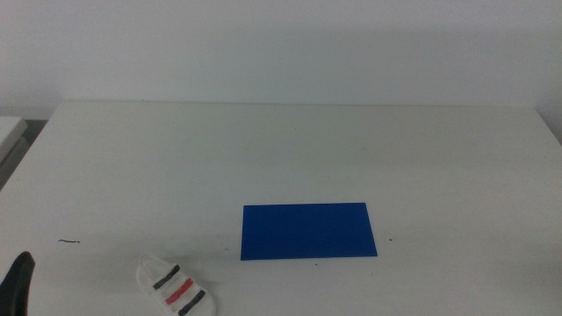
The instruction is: Use one arm to grab the shoe from the table and place it on the mat.
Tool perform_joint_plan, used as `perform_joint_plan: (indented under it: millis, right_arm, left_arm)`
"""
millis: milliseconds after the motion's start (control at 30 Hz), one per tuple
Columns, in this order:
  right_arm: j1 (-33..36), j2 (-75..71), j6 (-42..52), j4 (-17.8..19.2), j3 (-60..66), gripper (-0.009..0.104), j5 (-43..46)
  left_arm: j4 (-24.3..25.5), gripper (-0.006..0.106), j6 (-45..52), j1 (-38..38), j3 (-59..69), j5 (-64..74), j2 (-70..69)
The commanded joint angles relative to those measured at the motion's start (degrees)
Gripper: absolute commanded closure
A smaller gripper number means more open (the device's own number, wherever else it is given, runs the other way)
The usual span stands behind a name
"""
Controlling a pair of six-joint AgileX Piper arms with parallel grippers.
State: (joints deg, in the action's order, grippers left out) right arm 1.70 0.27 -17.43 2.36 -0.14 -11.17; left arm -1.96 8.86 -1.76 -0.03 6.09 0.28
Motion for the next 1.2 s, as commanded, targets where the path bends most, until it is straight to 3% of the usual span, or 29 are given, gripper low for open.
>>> perform_joint_plan:
  millis: [0,133,433,533,667,967,1067,1167]
  right_arm:
    - [0.1,-0.27,0.2,0.4,0.14,0.016,0.53]
    - [0.1,-0.27,0.2,0.4,0.14,0.016,0.53]
    - [0.1,-0.27,0.2,0.4,0.14,0.016,0.53]
    - [0.1,-0.27,0.2,0.4,0.14,0.016,0.53]
    - [0.1,-0.27,0.2,0.4,0.14,0.016,0.53]
    - [0.1,-0.27,0.2,0.4,0.14,0.016,0.53]
    - [0.1,-0.27,0.2,0.4,0.14,0.016,0.53]
    - [0.1,-0.27,0.2,0.4,0.14,0.016,0.53]
  left_arm:
    - [-1.89,0.007,-0.35,0.01,0.03,-1.05,-0.28]
    - [-6.46,0.007,-0.35,0.01,-9.12,4.74,7.9]
    - [-10.55,0.007,-5.98,2.88,-44.83,40.33,40.63]
    - [-9.59,0.007,-15.08,1.46,-53.72,50.67,48.93]
    - [-7.49,0.007,-35.36,-4.49,-60.7,60.67,57.11]
    - [1.96,0.007,-72.45,-23.56,-61.77,63.87,68.25]
    - [2.55,0.007,-80.9,-26.72,-61.77,63.87,71.48]
    - [2.41,0.007,-80.8,-27.32,-61.77,63.87,73.97]
